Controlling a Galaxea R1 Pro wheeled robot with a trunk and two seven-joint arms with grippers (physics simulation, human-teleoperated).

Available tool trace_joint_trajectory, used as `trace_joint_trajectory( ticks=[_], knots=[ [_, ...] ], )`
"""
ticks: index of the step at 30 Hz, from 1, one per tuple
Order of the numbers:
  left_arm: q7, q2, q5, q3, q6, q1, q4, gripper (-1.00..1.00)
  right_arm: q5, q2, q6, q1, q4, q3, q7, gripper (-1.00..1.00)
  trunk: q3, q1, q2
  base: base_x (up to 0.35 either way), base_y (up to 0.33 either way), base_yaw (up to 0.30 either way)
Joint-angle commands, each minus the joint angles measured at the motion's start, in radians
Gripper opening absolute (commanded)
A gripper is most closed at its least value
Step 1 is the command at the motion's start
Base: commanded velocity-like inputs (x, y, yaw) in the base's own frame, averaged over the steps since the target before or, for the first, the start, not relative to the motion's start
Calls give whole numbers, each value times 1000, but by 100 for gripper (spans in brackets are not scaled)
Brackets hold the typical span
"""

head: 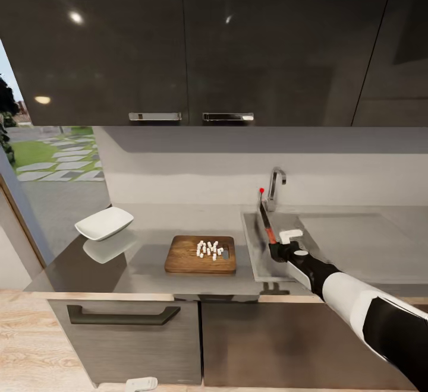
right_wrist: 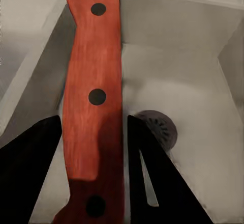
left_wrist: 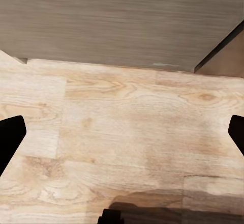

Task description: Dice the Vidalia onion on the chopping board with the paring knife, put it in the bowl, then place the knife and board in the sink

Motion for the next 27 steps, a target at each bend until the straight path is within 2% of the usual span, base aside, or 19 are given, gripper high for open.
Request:
trace_joint_trajectory(
  ticks=[1, 6, 8, 10, 12, 20, 27],
  knots=[
    [1, -1, 8, -4, -7, -2, 5, 100, -9, 0, -1, 6, -3, 8, -8, -100, -2, 0, -1, 0, 0, 0],
    [2, -1, 8, -4, -5, -2, 5, 100, -8, -2, 16, 40, -1, 7, -18, -100, -2, 0, -1, 0, 0, 0],
    [2, -2, 8, -4, -4, -2, 5, 100, -8, -5, 76, 41, -1, 6, -20, -100, -2, 0, -1, 0, 0, 0],
    [2, -2, 8, -4, -3, -2, 5, 100, -13, -7, 180, 41, -2, 5, -18, -100, -2, 0, -1, 0, 0, 0],
    [2, -2, 8, -4, -2, -2, 5, 100, -33, -8, 218, 42, -3, 4, -17, -100, -2, 0, -1, 0, 0, 0],
    [2, -4, 8, -4, -1, -2, 5, 100, -131, -21, 237, 42, -3, -3, -17, -100, -2, 0, -1, 48, 0, 0],
    [2, -2, 8, -4, -1, -2, 5, 100, -145, -23, 238, 42, -3, -3, -16, -100, -2, 0, -1, 279, 0, 0]
  ],
)
